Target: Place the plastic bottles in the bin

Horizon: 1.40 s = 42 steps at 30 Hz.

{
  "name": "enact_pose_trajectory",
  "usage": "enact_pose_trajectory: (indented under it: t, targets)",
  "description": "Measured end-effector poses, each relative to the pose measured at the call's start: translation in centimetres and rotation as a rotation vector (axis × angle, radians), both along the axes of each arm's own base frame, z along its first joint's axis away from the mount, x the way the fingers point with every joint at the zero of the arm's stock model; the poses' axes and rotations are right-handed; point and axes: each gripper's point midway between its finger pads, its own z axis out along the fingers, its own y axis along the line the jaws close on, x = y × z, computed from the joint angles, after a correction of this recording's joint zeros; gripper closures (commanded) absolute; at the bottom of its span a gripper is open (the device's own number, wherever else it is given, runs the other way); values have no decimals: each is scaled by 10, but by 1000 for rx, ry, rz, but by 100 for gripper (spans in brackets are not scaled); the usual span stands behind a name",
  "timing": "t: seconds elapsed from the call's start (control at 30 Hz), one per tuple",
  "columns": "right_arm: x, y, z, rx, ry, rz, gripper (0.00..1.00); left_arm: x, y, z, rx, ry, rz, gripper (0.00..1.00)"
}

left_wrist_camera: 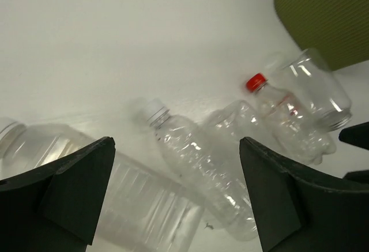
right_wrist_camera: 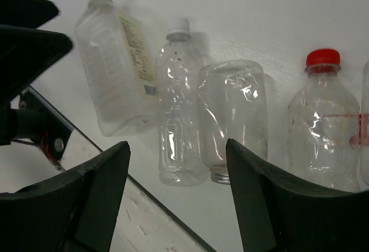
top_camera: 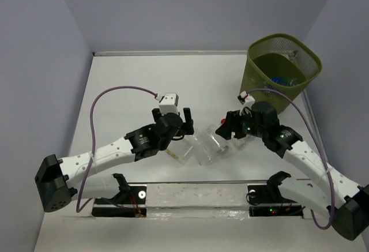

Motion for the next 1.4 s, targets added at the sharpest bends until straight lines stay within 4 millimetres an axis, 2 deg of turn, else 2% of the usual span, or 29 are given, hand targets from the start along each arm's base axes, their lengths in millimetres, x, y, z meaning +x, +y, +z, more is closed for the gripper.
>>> enact_pose_trajectory:
  t: [0.07,0.27,0.37,0.5,0.63,0.73,0.77,0.83,0.87,0.93,0.97,1.03,1.13,1.23,1.27,1.3,1.33,1.4]
  targets:
    - [0,3,-23,-57,45,4,17,-8,13,-9,23,27,8,1]
    - [2,4,-79,-221,156,8,13,-19,39,55,-106,-76,22,1]
    - [-3,8,-103,-294,206,35,13,-22,49,77,-118,-119,19,1]
    - [-3,10,-125,-361,259,51,13,-23,58,81,-87,-146,17,1]
    - [3,15,-132,-393,275,53,14,-22,62,63,-27,-131,20,1]
    - [7,21,-134,-401,271,58,22,-22,63,56,-2,-120,18,1]
    - [9,24,-134,-404,270,61,32,-23,64,55,3,-119,17,1]
    - [12,28,-133,-405,259,64,39,-23,65,56,0,-121,17,1]
    - [14,31,-133,-407,252,63,48,-24,66,56,-2,-122,18,1]
    - [17,32,-130,-408,237,57,57,-24,67,57,-6,-124,18,1]
    - [19,33,-128,-406,231,54,57,-24,66,57,-7,-124,17,1]
    - [23,33,-118,-403,200,39,57,-24,65,55,-3,-120,14,1]
    - [35,34,-90,-385,129,8,57,-24,60,51,-1,-105,1,1]
    - [56,37,-24,-322,-29,-46,57,-24,52,43,-5,-83,-19,1]
    - [67,36,7,-305,-105,-80,57,-25,49,39,-9,-73,-27,1]
    - [74,35,30,-286,-156,-103,57,-26,47,36,-11,-66,-33,1]
    - [79,33,47,-276,-199,-125,57,-26,44,32,-15,-57,-41,1]
    - [97,20,106,-247,-326,-213,57,-27,40,26,-19,-42,-53,1]
